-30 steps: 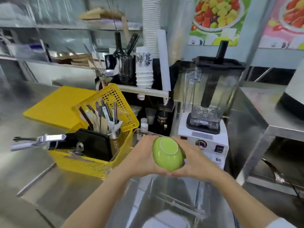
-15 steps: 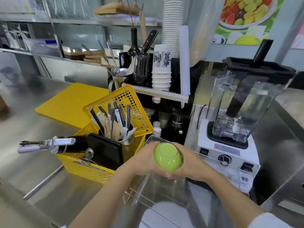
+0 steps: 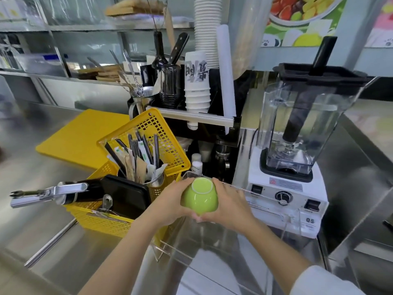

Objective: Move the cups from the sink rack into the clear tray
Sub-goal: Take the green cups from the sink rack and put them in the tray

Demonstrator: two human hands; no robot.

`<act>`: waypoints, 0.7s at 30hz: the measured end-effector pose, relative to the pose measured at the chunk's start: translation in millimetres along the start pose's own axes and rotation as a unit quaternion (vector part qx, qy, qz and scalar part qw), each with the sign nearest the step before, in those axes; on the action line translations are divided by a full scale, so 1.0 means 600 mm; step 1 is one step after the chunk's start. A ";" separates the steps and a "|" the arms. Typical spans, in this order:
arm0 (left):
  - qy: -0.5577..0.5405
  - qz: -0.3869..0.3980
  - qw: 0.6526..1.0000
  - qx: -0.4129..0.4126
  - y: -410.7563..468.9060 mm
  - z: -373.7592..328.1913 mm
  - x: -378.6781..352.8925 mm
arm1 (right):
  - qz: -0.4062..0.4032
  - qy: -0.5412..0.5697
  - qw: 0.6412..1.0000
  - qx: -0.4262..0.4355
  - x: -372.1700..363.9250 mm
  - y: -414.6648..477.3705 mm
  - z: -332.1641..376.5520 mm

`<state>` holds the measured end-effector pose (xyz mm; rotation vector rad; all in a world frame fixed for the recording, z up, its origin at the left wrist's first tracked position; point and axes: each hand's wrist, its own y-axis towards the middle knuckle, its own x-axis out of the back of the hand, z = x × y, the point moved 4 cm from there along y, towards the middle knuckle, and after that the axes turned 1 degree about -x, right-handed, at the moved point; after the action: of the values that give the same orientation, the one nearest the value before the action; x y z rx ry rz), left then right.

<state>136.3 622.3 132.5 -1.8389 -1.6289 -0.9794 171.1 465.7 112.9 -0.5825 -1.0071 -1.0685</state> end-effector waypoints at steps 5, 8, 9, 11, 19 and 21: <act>0.027 -0.008 1.000 0.002 -0.016 -0.027 0.013 | 0.002 -0.001 1.000 0.005 0.023 -0.018 -0.005; 0.029 -0.047 0.997 -0.049 -0.018 -0.078 0.018 | -0.026 0.017 0.999 0.025 0.062 -0.043 -0.024; 0.040 -0.051 0.995 -0.070 -0.015 -0.101 0.013 | -0.039 0.028 0.998 0.030 0.077 -0.056 -0.035; 0.069 -0.052 0.989 -0.121 -0.007 -0.156 -0.008 | -0.068 0.052 0.996 0.026 0.107 -0.087 -0.066; 0.044 0.017 0.969 -0.241 0.035 -0.353 -0.183 | -0.160 0.067 0.983 -0.063 0.217 -0.264 -0.261; 0.024 0.040 0.968 -0.245 0.039 -0.396 -0.241 | -0.155 0.085 0.980 -0.093 0.239 -0.318 -0.320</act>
<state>110.0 346.9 170.3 -2.1512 -1.3506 -1.4759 89.4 171.9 140.7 -0.4839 -0.8701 -1.4769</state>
